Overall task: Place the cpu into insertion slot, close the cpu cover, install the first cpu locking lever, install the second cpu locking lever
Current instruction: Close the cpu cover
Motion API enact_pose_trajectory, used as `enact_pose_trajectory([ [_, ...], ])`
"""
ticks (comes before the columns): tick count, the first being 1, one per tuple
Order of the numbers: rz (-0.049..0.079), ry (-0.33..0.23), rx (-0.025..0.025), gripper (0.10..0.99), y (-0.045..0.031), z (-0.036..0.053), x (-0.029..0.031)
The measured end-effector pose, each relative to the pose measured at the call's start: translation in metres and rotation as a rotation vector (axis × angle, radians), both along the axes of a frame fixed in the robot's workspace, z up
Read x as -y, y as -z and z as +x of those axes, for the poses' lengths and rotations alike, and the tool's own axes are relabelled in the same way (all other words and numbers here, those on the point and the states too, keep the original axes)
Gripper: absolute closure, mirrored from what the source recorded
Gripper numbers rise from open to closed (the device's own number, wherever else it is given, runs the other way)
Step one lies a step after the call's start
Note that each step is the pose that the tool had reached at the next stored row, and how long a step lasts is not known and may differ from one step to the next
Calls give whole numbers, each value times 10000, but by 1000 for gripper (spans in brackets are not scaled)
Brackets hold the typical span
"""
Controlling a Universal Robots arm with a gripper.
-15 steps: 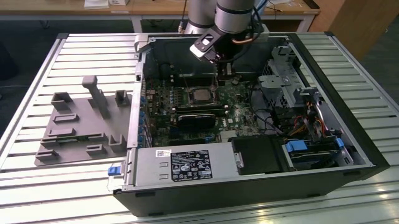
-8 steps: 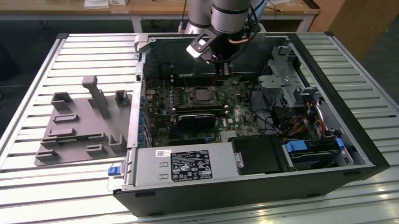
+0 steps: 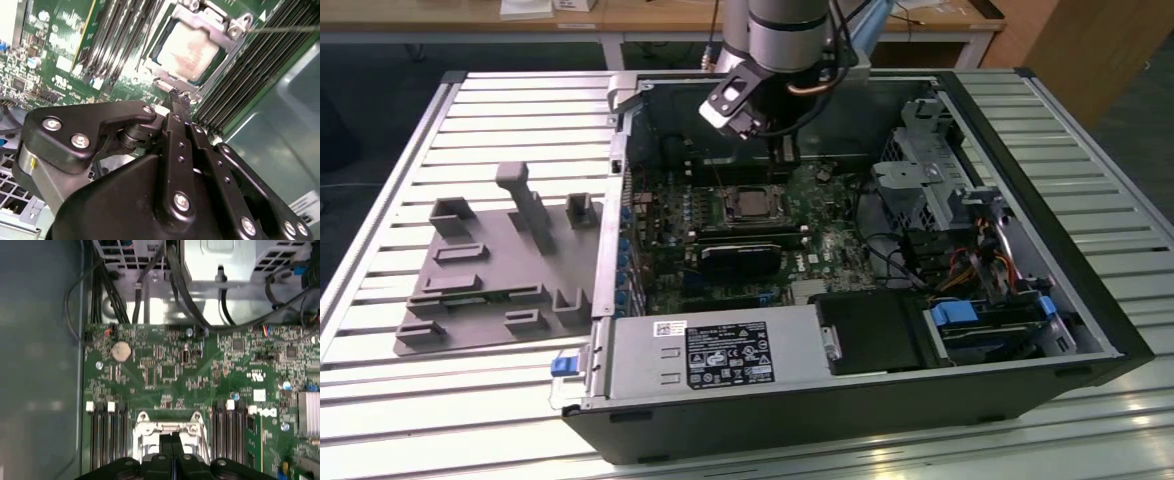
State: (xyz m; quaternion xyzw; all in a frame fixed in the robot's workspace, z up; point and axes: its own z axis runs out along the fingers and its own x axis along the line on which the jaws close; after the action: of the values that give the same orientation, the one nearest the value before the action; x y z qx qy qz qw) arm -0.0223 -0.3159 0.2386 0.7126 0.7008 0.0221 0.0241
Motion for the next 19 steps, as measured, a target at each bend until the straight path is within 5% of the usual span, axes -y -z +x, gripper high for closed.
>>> enact_pose_trajectory([
  [2,0,-1,90,984,8,-70,0],
  [4,2,1,127,984,25,-124,0],
  [11,0,1,132,984,39,-147,0],
  [12,2,0,116,984,41,-146,0],
  [14,0,2,-14,984,48,-147,0],
  [19,-2,0,-19,984,52,-159,1],
])
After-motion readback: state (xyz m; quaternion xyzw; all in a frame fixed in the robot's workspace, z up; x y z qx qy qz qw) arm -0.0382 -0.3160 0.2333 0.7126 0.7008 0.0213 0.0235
